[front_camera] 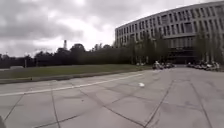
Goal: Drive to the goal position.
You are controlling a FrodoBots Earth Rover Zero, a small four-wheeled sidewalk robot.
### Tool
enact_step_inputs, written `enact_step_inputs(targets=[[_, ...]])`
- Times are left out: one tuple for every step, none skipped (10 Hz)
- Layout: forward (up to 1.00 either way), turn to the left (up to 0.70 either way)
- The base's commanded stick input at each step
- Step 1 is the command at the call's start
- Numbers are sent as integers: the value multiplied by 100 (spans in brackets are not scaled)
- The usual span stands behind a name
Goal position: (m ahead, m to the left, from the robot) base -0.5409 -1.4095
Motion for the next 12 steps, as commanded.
enact_step_inputs(targets=[[15,31],[15,31],[15,31],[15,31],[15,31],[15,31],[15,31],[15,31],[15,31],[15,31],[15,31],[15,31]])
